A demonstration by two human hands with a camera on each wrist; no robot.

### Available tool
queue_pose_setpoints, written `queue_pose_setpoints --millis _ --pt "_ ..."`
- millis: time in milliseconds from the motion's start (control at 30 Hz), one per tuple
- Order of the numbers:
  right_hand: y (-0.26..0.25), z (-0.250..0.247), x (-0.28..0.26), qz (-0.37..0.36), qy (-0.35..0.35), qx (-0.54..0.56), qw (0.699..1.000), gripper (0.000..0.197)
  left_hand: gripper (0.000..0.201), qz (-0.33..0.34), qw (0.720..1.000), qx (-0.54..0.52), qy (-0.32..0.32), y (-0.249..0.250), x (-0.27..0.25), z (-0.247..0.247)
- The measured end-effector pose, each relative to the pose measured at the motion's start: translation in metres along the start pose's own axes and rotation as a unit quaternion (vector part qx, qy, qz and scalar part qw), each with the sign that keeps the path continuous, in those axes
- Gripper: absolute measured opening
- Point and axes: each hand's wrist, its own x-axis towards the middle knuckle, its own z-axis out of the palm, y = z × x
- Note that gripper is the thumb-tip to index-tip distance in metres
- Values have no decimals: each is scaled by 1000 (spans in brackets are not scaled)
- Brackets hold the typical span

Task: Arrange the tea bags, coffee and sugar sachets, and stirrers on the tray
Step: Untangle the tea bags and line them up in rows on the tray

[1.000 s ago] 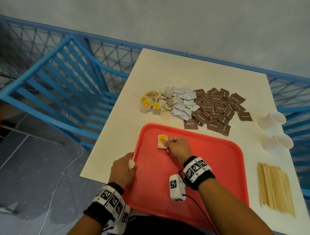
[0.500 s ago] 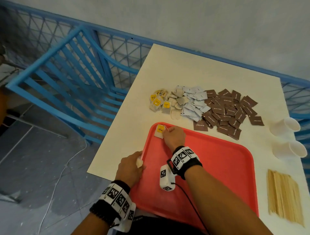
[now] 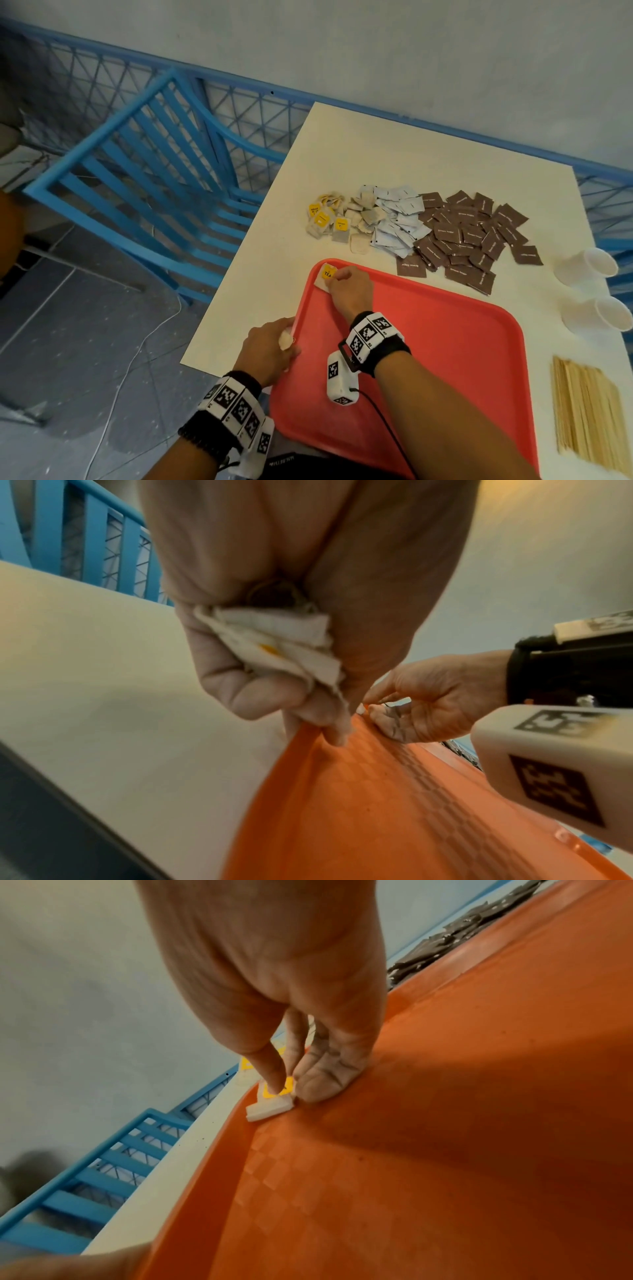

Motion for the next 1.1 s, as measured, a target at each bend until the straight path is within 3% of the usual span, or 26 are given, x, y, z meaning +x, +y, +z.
queue_pose_setpoints --millis 233,333,400,433,533,600,667,700,767,833,900,967,1100 --pt "-1 0 2 -30 -28 -46 998 17 53 -7 1000 -8 -5 2 0 -2" --pt "-8 -15 -1 -36 -33 -32 998 14 44 -16 999 -17 41 6 -4 -15" --pt "-14 -35 -9 -68 -48 -23 996 13 29 -28 986 -150 63 15 -8 -28" --pt "-18 -47 -17 -90 -66 -17 994 12 26 -46 965 -253 50 22 -8 -33" --pt "-32 -84 -55 -146 -162 0 976 5 29 -89 858 -505 -25 50 -9 -40" --pt "-37 -106 -86 -182 -218 11 959 6 32 -95 799 -590 -67 69 -9 -39" --pt "-36 -124 -110 -204 -213 14 955 15 33 -91 772 -623 -87 88 -13 -36" --pt "-34 -131 -119 -210 -190 7 959 21 34 -80 771 -625 -89 95 -16 -33" --pt "-30 -133 -130 -220 -150 -10 964 33 36 -51 797 -596 -81 104 -22 -26" --pt "-25 -130 -135 -237 -128 -2 963 31 39 -26 832 -549 -81 112 -31 -16" --pt "-16 -130 -135 -260 -111 21 959 25 44 -10 841 -532 -97 120 -40 -8" --pt "-7 -139 -132 -247 -114 52 961 24 44 -9 836 -538 -107 126 -47 -5" --pt "0 -166 -124 -161 -142 159 964 21 26 -6 797 -586 -146 128 -52 -10"
